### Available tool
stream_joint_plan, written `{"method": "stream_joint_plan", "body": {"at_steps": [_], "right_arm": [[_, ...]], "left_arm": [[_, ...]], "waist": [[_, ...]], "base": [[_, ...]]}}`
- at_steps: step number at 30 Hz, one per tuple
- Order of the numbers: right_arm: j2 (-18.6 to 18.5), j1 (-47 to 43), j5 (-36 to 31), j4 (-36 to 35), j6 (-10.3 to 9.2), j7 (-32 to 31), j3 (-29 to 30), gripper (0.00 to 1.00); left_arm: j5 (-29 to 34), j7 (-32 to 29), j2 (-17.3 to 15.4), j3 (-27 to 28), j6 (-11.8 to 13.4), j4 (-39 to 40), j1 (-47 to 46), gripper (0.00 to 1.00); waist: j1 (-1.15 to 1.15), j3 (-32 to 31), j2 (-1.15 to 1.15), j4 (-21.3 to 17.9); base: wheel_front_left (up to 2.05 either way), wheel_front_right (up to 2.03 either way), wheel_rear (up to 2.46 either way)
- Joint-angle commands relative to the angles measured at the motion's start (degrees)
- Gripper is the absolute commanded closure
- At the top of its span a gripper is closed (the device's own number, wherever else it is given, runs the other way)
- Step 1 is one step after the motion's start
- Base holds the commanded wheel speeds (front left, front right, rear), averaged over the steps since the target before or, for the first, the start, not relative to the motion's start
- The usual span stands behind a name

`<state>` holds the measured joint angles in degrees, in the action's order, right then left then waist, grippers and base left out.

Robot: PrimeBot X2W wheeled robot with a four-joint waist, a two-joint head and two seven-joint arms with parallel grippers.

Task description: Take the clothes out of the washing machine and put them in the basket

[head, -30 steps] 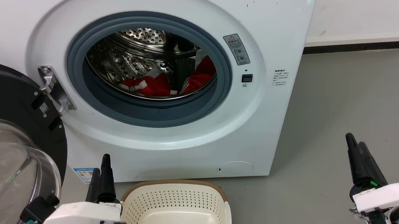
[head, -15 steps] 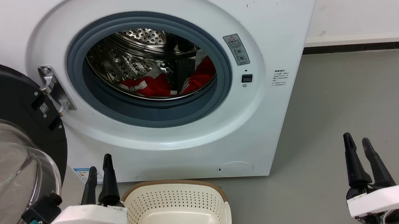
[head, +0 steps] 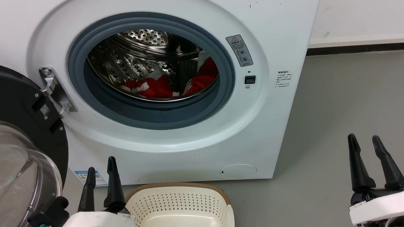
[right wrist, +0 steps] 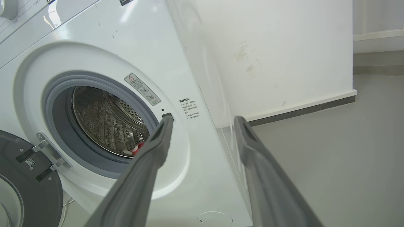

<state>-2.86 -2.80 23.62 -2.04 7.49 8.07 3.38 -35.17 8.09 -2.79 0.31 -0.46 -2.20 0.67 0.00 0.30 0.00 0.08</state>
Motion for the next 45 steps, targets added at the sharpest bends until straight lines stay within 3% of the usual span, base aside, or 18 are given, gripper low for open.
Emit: {"method": "stream_joint_plan", "body": {"at_steps": [1, 45], "right_arm": [[-0.07, -0.48, -1.88, -1.18, 0.01, 0.62, 0.08, 0.0], [-0.03, -4.25, -23.56, -4.1, 0.0, 6.06, 0.06, 0.0]], "left_arm": [[1.62, 0.57, -0.11, -0.16, 0.14, 0.8, -0.2, 0.0], [21.37, 5.97, -0.12, -1.84, 2.15, -0.03, 2.42, 0.0]], "waist": [[0.0, 0.0, 0.0, 0.0], [0.0, -0.21, 0.0, 0.35]], "base": [[0.0, 0.0, 0.0], [0.0, 0.0, 0.0]]}}
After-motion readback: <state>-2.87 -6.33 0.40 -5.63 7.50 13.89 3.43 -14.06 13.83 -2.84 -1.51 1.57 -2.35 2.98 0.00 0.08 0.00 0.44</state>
